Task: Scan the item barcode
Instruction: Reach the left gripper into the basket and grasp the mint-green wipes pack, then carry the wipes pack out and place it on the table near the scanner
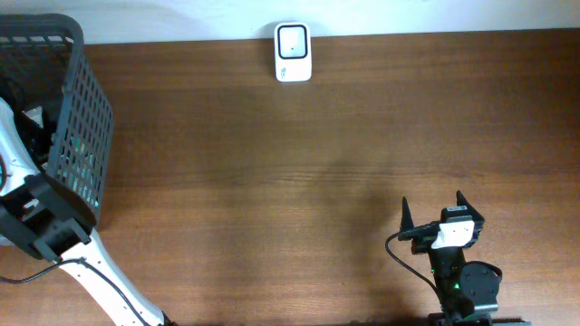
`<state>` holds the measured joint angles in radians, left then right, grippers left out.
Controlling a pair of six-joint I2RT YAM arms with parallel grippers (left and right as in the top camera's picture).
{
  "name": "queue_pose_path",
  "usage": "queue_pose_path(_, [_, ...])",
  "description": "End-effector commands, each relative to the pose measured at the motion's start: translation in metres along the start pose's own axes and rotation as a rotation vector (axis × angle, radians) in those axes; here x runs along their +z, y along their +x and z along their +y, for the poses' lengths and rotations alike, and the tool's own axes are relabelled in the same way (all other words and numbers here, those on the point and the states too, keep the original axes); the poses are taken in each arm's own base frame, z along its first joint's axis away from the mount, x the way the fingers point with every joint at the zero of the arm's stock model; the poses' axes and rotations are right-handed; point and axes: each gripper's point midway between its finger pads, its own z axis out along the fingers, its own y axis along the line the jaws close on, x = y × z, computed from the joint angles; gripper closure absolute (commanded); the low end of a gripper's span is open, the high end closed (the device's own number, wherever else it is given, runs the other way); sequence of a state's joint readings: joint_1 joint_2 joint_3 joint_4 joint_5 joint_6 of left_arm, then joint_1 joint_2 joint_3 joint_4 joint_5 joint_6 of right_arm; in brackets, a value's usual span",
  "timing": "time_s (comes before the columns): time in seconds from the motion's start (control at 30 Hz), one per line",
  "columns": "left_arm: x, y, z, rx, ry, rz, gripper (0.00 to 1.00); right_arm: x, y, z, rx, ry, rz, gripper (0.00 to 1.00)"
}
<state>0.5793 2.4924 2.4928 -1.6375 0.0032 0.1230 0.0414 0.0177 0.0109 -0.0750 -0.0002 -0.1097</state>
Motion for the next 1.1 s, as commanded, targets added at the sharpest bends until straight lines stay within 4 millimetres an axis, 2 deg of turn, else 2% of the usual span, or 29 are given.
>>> queue_pose_path(0.0, [0.019, 0.005, -0.010, 0.065, 0.064, 0.048, 0.22, 0.000, 0.002, 0.001, -0.005, -0.002, 0.004, 0.01])
queue_pose_path(0.1, [0.048, 0.013, -0.010, 0.078, 0.068, 0.101, 0.24, 0.000, 0.002, 0.001, -0.005, -0.002, 0.004, 0.01])
queue_pose_path(0.17, [0.062, 0.020, -0.002, 0.081, 0.020, 0.140, 0.37, 0.000, 0.002, 0.001, -0.005, -0.002, 0.004, 0.01])
queue_pose_path(0.2, [0.066, 0.023, 0.002, 0.083, -0.005, 0.152, 0.38, 0.000, 0.002, 0.001, -0.005, -0.001, 0.004, 0.01])
queue_pose_path(0.23, [0.067, 0.023, 0.004, 0.084, -0.017, 0.156, 0.46, 0.000, 0.002, 0.001, -0.005, -0.002, 0.004, 0.01])
queue_pose_path(0.27, [0.068, 0.023, 0.009, 0.085, -0.042, 0.157, 0.77, 0.000, 0.002, 0.001, -0.005, -0.002, 0.004, 0.01])
queue_pose_path(0.3, [0.066, 0.022, 0.015, 0.081, -0.080, 0.156, 0.99, 0.000, 0.002, 0.001, -0.005, -0.002, 0.004, 0.01])
queue_pose_path(0.4, [0.044, 0.008, 0.029, -0.029, -0.168, 0.086, 1.00, 0.000, 0.002, 0.001, -0.005, -0.001, 0.004, 0.01])
queue_pose_path(0.43, [0.020, -0.005, 0.031, -0.064, -0.176, 0.013, 1.00, 0.000, 0.002, 0.001, -0.005, -0.002, 0.004, 0.01])
queue_pose_path(0.47, [-0.013, -0.020, 0.033, -0.116, -0.183, -0.091, 1.00, 0.000, 0.002, 0.001, -0.005, -0.002, 0.004, 0.01])
queue_pose_path(0.5, [-0.034, -0.027, 0.033, -0.155, -0.183, -0.159, 1.00, 0.000, 0.002, 0.001, -0.005, -0.001, 0.004, 0.01])
queue_pose_path(0.53, [-0.074, -0.040, 0.030, -0.225, -0.152, -0.298, 1.00, 0.000, 0.002, 0.001, -0.005, -0.002, 0.004, 0.01])
queue_pose_path(0.57, [-0.125, -0.052, 0.016, -0.255, -0.051, -0.472, 1.00, 0.000, 0.002, 0.001, -0.005, -0.002, 0.004, 0.01])
queue_pose_path(0.6, [-0.154, -0.057, 0.006, -0.241, 0.014, -0.572, 1.00, 0.000, 0.002, 0.001, -0.005, -0.001, 0.004, 0.01])
queue_pose_path(0.67, [-0.243, -0.061, -0.024, -0.155, 0.174, -0.853, 1.00, 0.000, 0.002, 0.001, -0.005, -0.002, 0.004, 0.01])
queue_pose_path(0.7, [-0.292, -0.052, -0.042, -0.088, 0.254, -0.989, 1.00, 0.000, 0.002, 0.001, -0.005, -0.002, 0.004, 0.01])
queue_pose_path(0.73, [-0.325, -0.042, -0.054, -0.039, 0.298, -1.075, 1.00, 0.000, 0.002, 0.001, -0.005, -0.002, 0.004, 0.01])
queue_pose_path(0.77, [-0.341, -0.035, -0.061, -0.013, 0.322, -1.113, 1.00, 0.000, 0.002, 0.001, -0.005, -0.002, 0.004, 0.01])
queue_pose_path(0.8, [-0.366, -0.019, -0.071, -0.042, 0.393, -1.156, 1.00, 0.000, 0.002, 0.001, -0.005, -0.002, 0.004, 0.01])
queue_pose_path(0.83, [-0.378, -0.009, -0.075, -0.151, 0.480, -1.151, 1.00, 0.000, 0.002, 0.001, -0.005, -0.002, 0.004, 0.02])
queue_pose_path(0.9, [-0.386, 0.005, -0.089, -0.291, 0.645, -1.086, 1.00, 0.000, 0.002, 0.001, -0.005, -0.002, 0.004, 0.01])
queue_pose_path(0.97, [-0.396, 0.025, -0.146, -0.118, 0.842, -0.999, 1.00, 0.000, 0.002, 0.001, -0.005, -0.001, 0.004, 0.01])
queue_pose_path(1.07, [-0.390, 0.053, -0.230, 0.164, 0.886, -0.934, 1.00, 0.000, 0.002, 0.001, -0.005, -0.001, 0.004, 0.01])
